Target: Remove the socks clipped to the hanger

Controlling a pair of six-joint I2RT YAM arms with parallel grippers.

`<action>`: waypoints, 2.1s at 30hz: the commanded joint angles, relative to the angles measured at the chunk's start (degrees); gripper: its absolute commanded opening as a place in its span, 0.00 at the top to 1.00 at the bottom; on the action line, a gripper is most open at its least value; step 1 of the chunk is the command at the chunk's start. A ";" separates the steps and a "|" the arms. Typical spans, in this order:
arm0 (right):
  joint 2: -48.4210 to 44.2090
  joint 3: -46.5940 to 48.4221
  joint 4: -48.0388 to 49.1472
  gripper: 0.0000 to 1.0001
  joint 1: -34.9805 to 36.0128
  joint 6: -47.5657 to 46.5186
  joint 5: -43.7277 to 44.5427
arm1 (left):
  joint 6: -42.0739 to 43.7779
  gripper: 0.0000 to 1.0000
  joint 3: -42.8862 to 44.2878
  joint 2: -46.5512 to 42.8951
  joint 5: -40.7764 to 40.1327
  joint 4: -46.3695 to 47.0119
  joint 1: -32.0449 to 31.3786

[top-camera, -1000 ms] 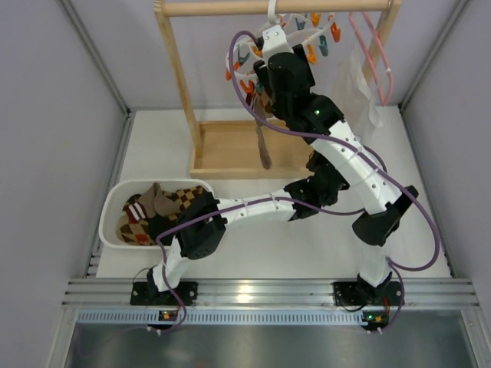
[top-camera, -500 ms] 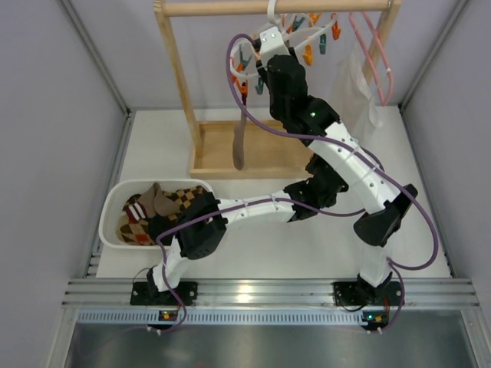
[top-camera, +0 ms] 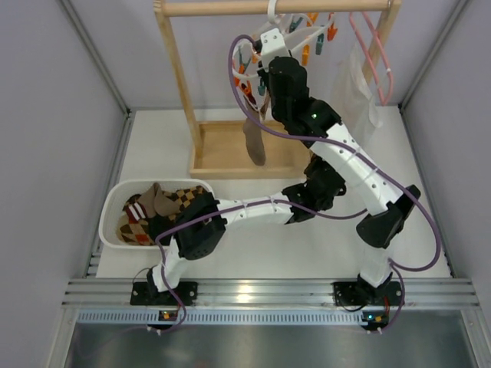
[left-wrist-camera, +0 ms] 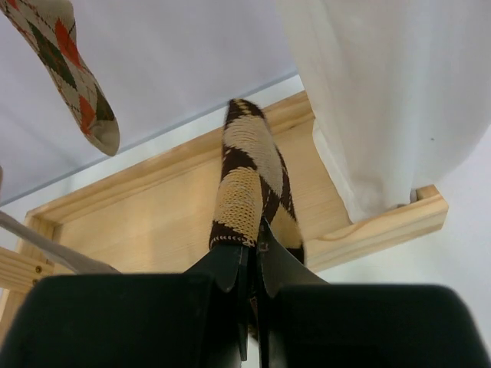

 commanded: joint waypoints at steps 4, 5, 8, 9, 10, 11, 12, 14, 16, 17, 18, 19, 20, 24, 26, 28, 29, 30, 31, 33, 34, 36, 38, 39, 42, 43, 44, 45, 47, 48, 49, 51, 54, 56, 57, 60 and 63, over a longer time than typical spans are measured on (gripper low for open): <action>-6.30 -2.53 2.54 0.51 -0.59 4.28 -4.17 | -6.19 1.00 -9.23 -11.59 3.39 0.06 -0.26; -8.04 -4.10 2.63 0.45 -0.59 4.90 -4.61 | -7.34 1.00 -11.87 -15.52 6.36 -0.12 -0.26; -12.35 -8.32 2.71 0.34 -0.59 7.45 -6.81 | -11.56 1.00 -20.41 -21.08 10.33 -1.08 -0.26; -13.58 -9.64 2.71 0.29 -0.59 8.93 -8.12 | -13.75 1.00 -22.25 -24.66 11.04 -1.69 -0.35; -16.21 -10.96 2.80 0.27 -0.59 9.56 -8.83 | -16.47 1.00 -24.36 -26.61 11.83 -3.35 -0.26; -17.54 -13.75 2.71 0.23 -0.59 10.26 -9.62 | -17.62 1.00 -27.43 -28.20 12.18 -4.41 -0.26; -18.94 -15.35 2.89 0.12 -0.59 11.74 -11.89 | -20.16 1.00 -29.20 -31.43 12.36 -5.64 -0.26; -23.43 -20.69 3.59 0.03 -0.59 13.85 -13.92 | -22.55 1.00 -32.97 -34.53 11.66 -10.30 -0.26; -27.81 -25.88 3.77 0.01 -0.59 15.18 -16.48 | -26.24 1.00 -34.57 -39.26 10.08 -16.07 -0.17; -29.23 -27.48 3.77 0.01 -0.59 16.58 -17.35 | -27.29 1.00 -35.88 -41.03 9.64 -16.98 -0.17; -30.63 -29.23 3.77 0.01 -0.59 17.29 -17.88 | -29.13 1.00 -36.33 -42.53 8.68 -20.56 -0.17; -33.69 -33.34 3.86 0.01 -0.59 17.64 -18.32 | -30.11 1.00 -36.68 -45.59 7.98 -22.51 -0.17; -35.29 -35.64 4.73 0.01 -0.59 17.65 -18.76 | -30.81 1.00 -37.03 -47.01 7.45 -26.27 -0.09; -43.20 -46.63 6.58 0.01 -0.68 23.88 -21.49 | -35.99 1.00 -39.75 -54.30 3.58 -34.47 0.09; -47.68 -52.52 7.37 0.01 -0.59 26.25 -21.84 | -37.67 1.00 -40.99 -58.77 2.61 -38.85 0.44; -51.63 -57.34 8.07 0.01 -0.68 27.40 -22.28 | -40.30 1.00 -42.39 -61.42 1.12 -42.03 1.14; -52.61 -58.59 8.16 0.01 -0.68 28.19 -22.28 | -40.83 1.00 -43.01 -64.31 0.77 -43.09 1.49; -54.36 -59.65 8.34 0.01 -0.59 28.54 -22.28 | -41.97 1.00 -43.45 -65.64 0.76 -44.92 2.54; -54.90 -61.05 8.34 0.00 -0.68 29.07 -22.46 | -43.29 1.00 -44.41 -68.18 1.72 -45.90 3.68; -55.78 -61.94 7.99 0.00 -0.68 29.51 -22.55 | -43.82 1.00 -45.30 -70.21 4.52 -47.92 6.84; -56.22 -62.38 7.73 0.01 -0.59 29.69 -22.81 | -43.91 1.00 -46.00 -71.01 8.63 -48.28 11.38; -56.40 -62.56 7.46 0.01 -0.68 29.95 -23.25 | -44.09 1.00 -46.79 -73.29 13.57 -48.81 17.02; -56.57 -62.74 6.93 0.00 -0.68 30.13 -23.51 | -44.35 1.00 -48.02 -74.44 18.05 -49.25 24.41; -56.58 -62.91 6.85 0.01 -0.68 30.13 -23.51 | -44.96 1.00 -48.29 -75.05 19.12 -49.68 28.53; -56.84 -63.44 7.02 0.01 -0.59 30.30 -23.86 | -46.63 1.00 -50.74 -74.89 25.35 -49.86 36.09; -56.84 -63.61 7.37 0.01 -0.68 30.39 -24.30 | -47.34 1.00 -51.45 -74.36 27.02 -49.69 37.87; -56.84 -63.70 7.37 0.01 -0.68 30.39 -24.39 | -48.47 1.00 -52.15 -74.10 28.52 -49.60 39.62; -56.75 -63.70 7.37 0.01 -0.59 30.48 -24.48 | -49.27 1.00 -53.55 -73.92 31.06 -49.51 42.77; -56.75 -64.14 7.72 0.01 -0.68 30.57 -24.65 | -50.33 1.00 -54.79 -73.48 31.87 -49.42 45.52; -56.75 -64.32 7.72 0.01 -0.59 30.57 -24.83 | -51.64 1.00 -55.40 -73.57 31.61 -49.51 46.66; -56.66 -64.49 7.72 0.01 -0.59 30.57 -24.92 | -52.35 1.00 -56.97 -73.83 30.92 -49.42 48.94; -56.58 -64.76 7.81 0.01 -0.68 30.66 -25.27 | -54.63 1.00 -58.91 -75.58 29.42 -49.08 52.28; -56.66 -65.63 8.07 0.01 -0.59 30.66 -25.45 | -57.00 1.00 -62.78 -77.26 25.56 -48.72 54.84; -56.84 -66.34 8.34 0.01 -0.59 30.83 -25.53 | -58.85 0.96 -65.41 -77.52 23.28 -48.63 55.46; -57.01 -66.69 8.51 0.01 -0.59 30.92 -25.53 | -60.60 0.88 -66.12 -77.87 22.91 -48.55 55.72; -56.84 -66.87 8.51 0.01 -0.68 31.01 -25.71 | -60.79 0.83 -68.50 -77.35 23.61 -46.44 55.73; -56.93 -67.22 8.51 0.01 -0.59 31.01 -25.80 | -60.88 0.77 -68.50 -74.72 24.93 -46.26 55.73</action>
